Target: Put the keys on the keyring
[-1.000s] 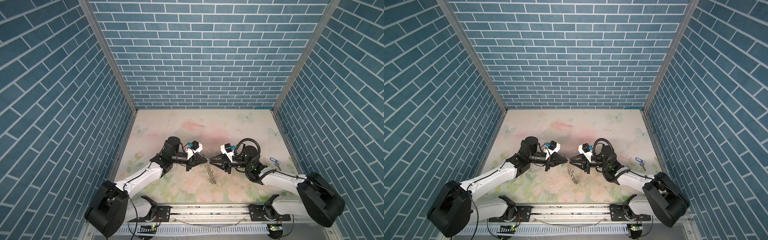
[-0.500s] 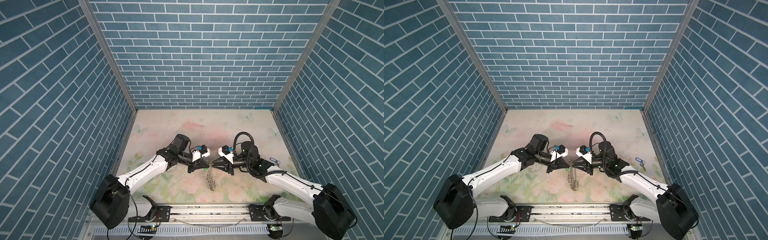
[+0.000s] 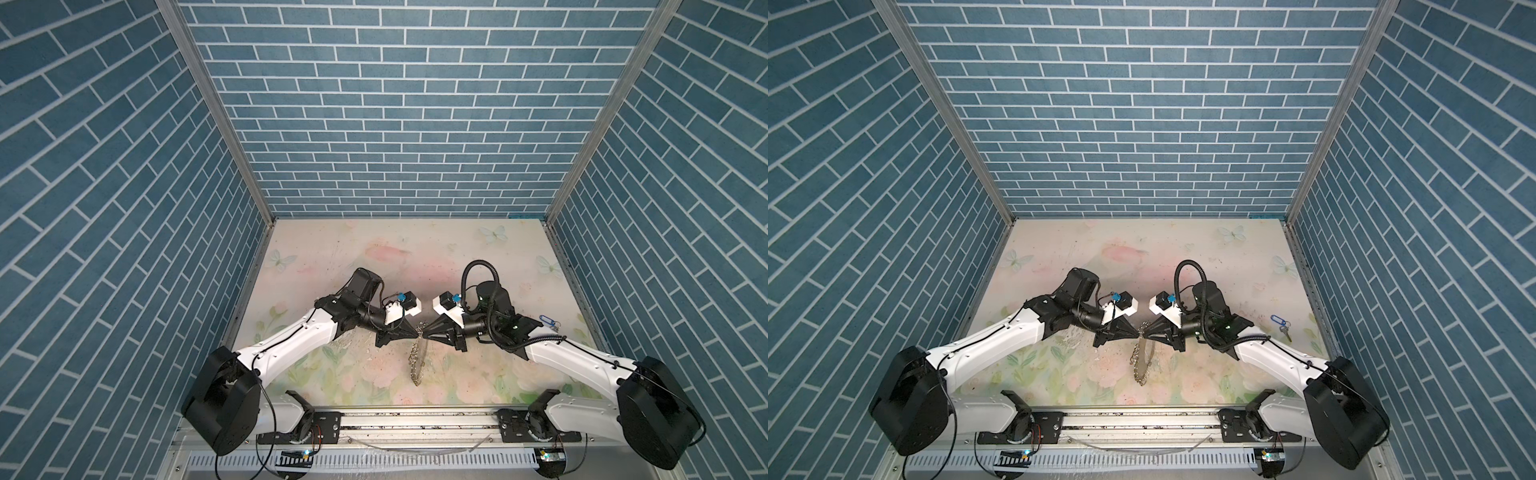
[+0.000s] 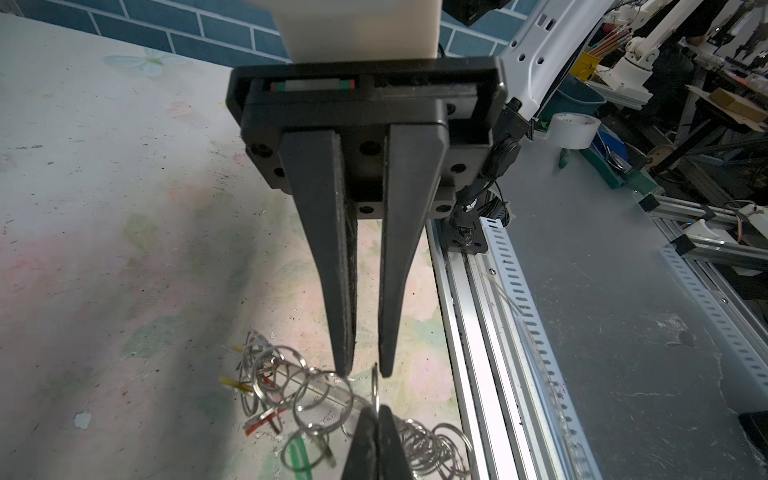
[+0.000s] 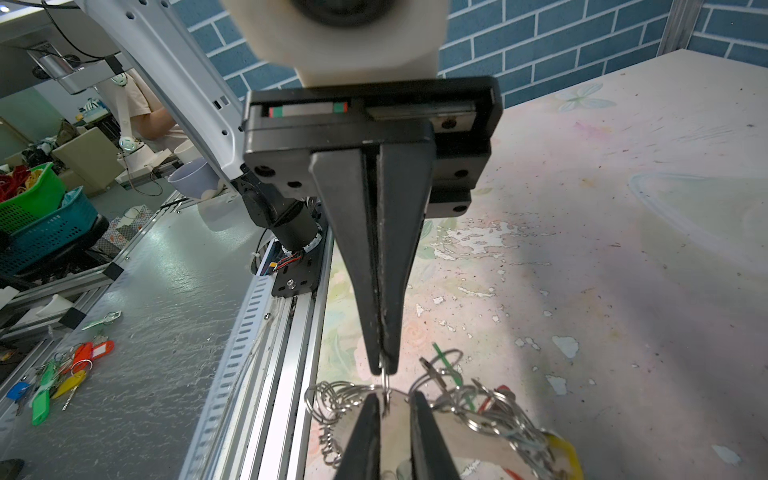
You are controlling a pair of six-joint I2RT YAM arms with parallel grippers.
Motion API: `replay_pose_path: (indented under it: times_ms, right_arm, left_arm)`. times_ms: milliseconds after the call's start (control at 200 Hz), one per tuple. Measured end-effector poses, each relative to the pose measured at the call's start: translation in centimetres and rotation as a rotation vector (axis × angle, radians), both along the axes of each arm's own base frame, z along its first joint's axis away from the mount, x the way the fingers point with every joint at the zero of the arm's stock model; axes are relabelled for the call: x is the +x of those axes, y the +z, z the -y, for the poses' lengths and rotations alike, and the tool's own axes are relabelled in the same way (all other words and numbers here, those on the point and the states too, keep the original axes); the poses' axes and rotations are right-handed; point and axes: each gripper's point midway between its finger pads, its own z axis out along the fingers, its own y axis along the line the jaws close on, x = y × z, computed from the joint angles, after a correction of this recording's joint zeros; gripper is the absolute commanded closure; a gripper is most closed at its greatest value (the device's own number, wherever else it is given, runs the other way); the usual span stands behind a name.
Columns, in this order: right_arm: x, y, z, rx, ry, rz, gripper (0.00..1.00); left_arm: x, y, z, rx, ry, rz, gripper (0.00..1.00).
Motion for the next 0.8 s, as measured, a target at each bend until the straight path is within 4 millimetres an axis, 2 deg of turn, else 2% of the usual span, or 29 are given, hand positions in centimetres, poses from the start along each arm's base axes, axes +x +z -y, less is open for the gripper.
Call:
replay_pose_path:
  times_ms: [375, 505, 570, 700, 800]
  right_arm:
    - [-0.2, -0.4, -0.4, -0.002, 0.020, -0.015, 1.00]
    - [-0.2, -0.4, -0.4, -0.002, 0.021, -0.014, 1.00]
    - [-0.1, -0.3, -0.4, 0.000, 0.019, -0.009, 1.00]
    - [0.3, 0.5, -0.6, 0.025, -0.001, 0.026, 1.00]
    - [0.7, 1.0, -0.2, 0.064, -0.040, 0.051, 1.00]
  left_arm:
    - [0.1, -0.4, 0.0, 0.008, 0.002, -0.011, 1.00]
    - [0.1, -0.3, 0.0, 0.006, 0.004, -0.011, 1.00]
    - [0.2, -0.2, 0.0, -0.001, 0.012, -0.006, 0.97]
    - [0.6, 0.6, -0.3, -0.054, 0.043, 0.015, 0.83]
    - [1.4, 1.8, -0.8, -0.119, 0.089, 0.048, 0.82]
